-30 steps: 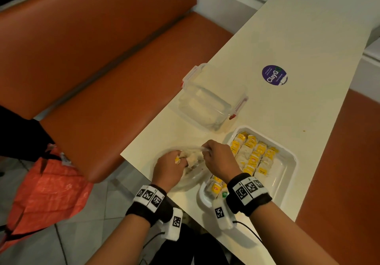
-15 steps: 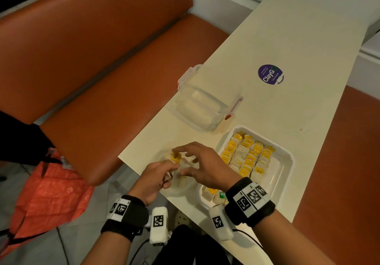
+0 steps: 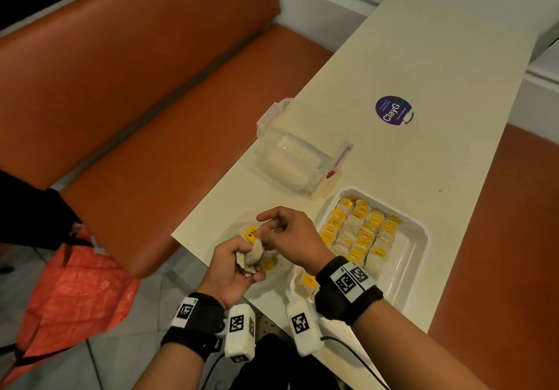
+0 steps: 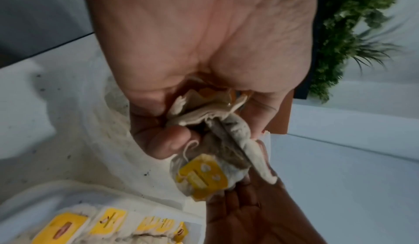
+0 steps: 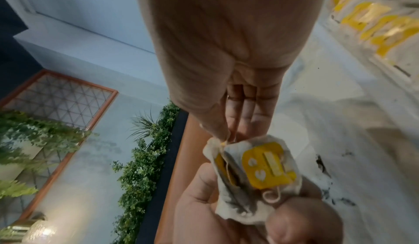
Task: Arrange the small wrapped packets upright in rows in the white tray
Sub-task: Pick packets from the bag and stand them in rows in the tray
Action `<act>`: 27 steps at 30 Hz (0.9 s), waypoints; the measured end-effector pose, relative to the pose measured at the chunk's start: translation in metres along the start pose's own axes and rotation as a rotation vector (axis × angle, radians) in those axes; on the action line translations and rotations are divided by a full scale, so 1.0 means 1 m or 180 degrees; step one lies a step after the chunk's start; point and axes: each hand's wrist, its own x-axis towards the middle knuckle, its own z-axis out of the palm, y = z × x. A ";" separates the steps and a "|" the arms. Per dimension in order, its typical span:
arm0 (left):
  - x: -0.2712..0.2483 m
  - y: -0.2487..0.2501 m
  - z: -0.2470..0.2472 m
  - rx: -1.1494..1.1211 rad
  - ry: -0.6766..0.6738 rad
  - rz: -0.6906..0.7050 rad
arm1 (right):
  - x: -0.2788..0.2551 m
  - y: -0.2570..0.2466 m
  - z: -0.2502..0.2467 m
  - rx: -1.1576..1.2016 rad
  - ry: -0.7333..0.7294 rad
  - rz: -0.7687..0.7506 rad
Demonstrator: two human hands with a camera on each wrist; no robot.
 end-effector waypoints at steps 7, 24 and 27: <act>0.002 -0.008 0.007 -0.0862 0.0157 0.0067 | 0.000 -0.012 0.008 0.0378 0.0118 0.0025; 0.021 -0.013 0.026 -0.0050 0.0050 -0.0251 | -0.092 0.078 -0.170 -0.2295 -0.0109 0.0637; 0.022 -0.018 0.040 0.0129 0.0018 -0.0330 | -0.095 0.095 -0.169 -0.2343 -0.0234 0.0583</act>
